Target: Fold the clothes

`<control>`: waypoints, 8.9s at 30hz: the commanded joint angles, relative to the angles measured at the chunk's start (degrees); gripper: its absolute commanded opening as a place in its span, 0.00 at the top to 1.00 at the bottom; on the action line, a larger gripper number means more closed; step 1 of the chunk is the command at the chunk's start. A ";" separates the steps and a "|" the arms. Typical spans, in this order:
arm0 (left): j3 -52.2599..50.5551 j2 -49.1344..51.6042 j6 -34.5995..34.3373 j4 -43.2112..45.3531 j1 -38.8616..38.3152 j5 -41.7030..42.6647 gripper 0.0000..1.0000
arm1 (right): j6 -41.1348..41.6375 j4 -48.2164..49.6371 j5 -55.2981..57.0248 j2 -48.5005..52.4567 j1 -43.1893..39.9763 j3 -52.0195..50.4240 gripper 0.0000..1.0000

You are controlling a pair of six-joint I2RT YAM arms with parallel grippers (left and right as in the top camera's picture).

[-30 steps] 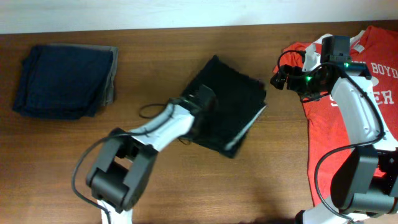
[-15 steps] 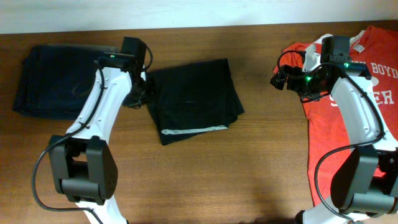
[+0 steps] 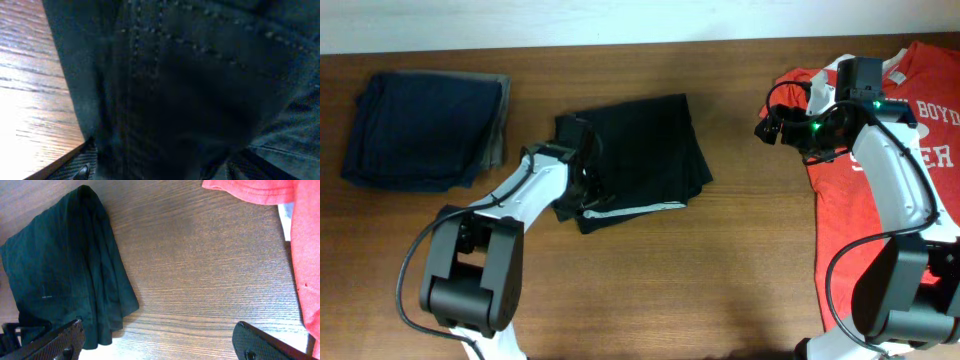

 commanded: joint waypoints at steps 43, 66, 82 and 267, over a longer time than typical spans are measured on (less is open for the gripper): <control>35.69 -3.72 34.51 -0.92 19.19 -31.56 0.99 | -0.15 0.15 0.50 0.04 -0.24 0.15 0.02; 38.12 4.48 23.96 -4.55 41.16 -25.70 0.99 | -0.15 0.15 0.50 0.04 -0.24 0.15 0.02; 40.52 3.26 27.50 2.62 45.09 -12.26 0.55 | -0.15 0.15 0.50 0.04 -0.24 0.15 0.02; 42.07 -6.58 26.58 -20.13 14.49 -0.26 0.01 | -10.21 44.24 22.97 -101.18 9.22 -83.08 0.02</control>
